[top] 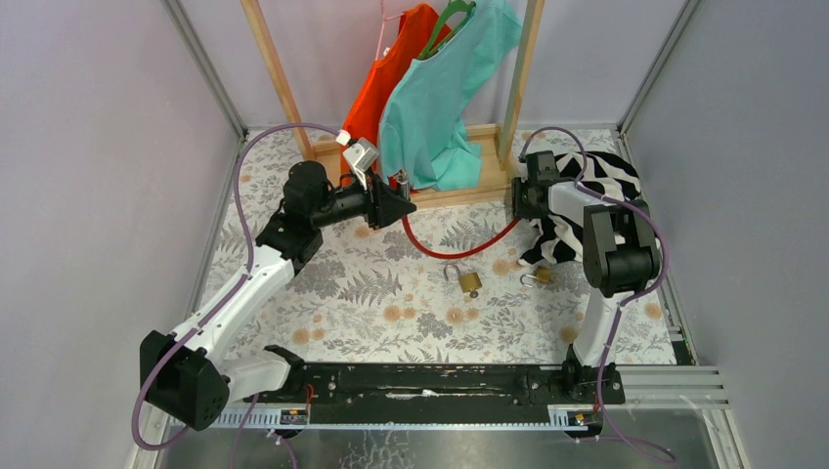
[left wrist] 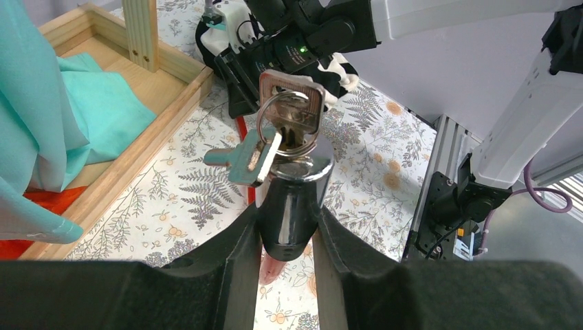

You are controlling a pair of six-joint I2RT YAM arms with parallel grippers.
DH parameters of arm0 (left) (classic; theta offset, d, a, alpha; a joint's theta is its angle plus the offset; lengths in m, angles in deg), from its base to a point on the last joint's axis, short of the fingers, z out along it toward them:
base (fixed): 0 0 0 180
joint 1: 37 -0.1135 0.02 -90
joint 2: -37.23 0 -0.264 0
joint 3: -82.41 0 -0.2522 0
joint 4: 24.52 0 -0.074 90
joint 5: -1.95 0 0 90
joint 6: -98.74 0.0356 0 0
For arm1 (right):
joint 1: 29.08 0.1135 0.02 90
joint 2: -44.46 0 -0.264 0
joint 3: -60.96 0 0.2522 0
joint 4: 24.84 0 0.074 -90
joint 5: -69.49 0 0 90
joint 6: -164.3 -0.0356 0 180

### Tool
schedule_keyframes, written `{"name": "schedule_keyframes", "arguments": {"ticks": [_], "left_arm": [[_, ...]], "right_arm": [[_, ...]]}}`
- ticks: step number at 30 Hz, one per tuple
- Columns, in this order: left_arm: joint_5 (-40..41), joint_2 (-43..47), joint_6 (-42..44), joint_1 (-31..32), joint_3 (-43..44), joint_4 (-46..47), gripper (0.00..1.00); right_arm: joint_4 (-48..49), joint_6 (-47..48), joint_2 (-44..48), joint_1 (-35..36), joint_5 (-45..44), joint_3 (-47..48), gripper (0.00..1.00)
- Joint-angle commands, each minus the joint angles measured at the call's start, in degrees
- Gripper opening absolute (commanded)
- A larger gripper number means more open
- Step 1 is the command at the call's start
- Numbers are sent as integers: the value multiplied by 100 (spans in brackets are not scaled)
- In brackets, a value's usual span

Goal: Lock with the key
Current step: Pick up the lock from the center of the board, then lock the lock.

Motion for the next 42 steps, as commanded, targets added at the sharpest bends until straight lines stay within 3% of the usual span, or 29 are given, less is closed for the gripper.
{"name": "schedule_keyframes", "arguments": {"ticks": [1,10,19,23,32,42], "left_arm": [[-96,135,65,-26,161,256,0],[-88,139,2,-30,80,399,0],[426,-29,-84,-30,-21,535,0],[592,-100,-65,-19,-11,532,0],[520,-336,-54,70,107,564,0],[475,-477,111,251,192,438,0]], "right_arm": [[73,163,-225,-5,-360,173,40],[72,172,-178,-7,-213,171,21],[533,353,1163,-5,313,-142,0],[751,556,2115,0,1062,-324,0],[839,845,3016,210,3427,-323,0],[1164,1379,3476,930,3617,-477,0]]}}
